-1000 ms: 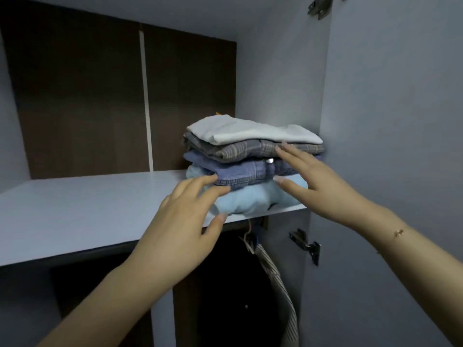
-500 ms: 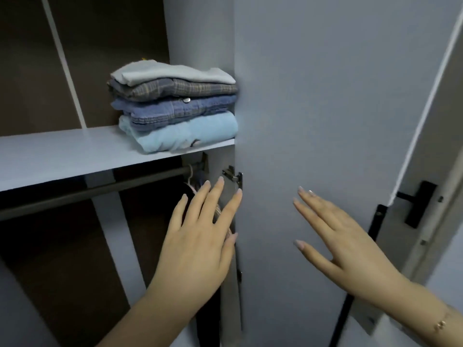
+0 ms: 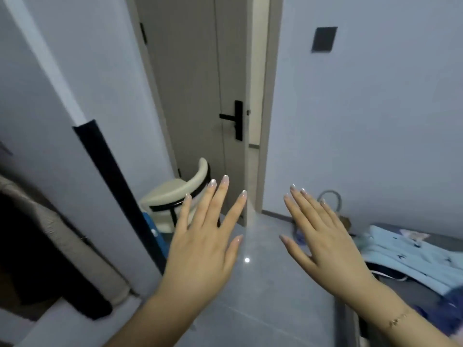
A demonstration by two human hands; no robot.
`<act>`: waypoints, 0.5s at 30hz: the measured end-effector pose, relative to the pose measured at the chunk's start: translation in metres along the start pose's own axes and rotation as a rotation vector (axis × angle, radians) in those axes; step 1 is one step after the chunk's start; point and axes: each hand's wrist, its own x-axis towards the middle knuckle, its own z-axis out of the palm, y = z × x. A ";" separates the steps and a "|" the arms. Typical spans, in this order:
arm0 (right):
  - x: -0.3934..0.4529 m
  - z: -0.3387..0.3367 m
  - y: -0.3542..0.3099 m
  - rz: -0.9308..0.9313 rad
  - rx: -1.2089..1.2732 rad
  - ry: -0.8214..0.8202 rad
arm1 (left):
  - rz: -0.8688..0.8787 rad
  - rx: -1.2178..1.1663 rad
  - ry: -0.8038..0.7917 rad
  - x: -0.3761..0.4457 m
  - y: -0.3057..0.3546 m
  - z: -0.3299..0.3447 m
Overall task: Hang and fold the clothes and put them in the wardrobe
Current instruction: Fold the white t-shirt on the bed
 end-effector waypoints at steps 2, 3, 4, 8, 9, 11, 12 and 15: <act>-0.035 -0.005 0.040 0.095 -0.005 -0.022 | 0.066 -0.071 -0.025 0.013 0.043 0.013; -0.052 -0.007 0.057 0.142 -0.007 -0.032 | 0.106 -0.106 -0.037 0.020 0.064 0.020; -0.070 -0.009 0.074 0.189 -0.011 -0.038 | 0.148 -0.133 -0.046 0.026 0.084 0.027; -0.137 -0.015 0.126 0.400 -0.035 -0.054 | 0.320 -0.192 -0.107 0.050 0.159 0.058; -0.152 -0.016 0.135 0.459 -0.039 -0.055 | 0.361 -0.208 -0.125 0.055 0.176 0.067; -0.182 -0.017 0.152 0.577 -0.042 -0.052 | 0.444 -0.251 -0.153 0.065 0.210 0.085; -0.196 -0.018 0.160 0.631 -0.051 -0.050 | 0.492 -0.282 -0.170 0.070 0.227 0.094; -0.234 -0.015 0.186 0.781 -0.081 -0.071 | 0.642 -0.371 -0.183 0.087 0.282 0.125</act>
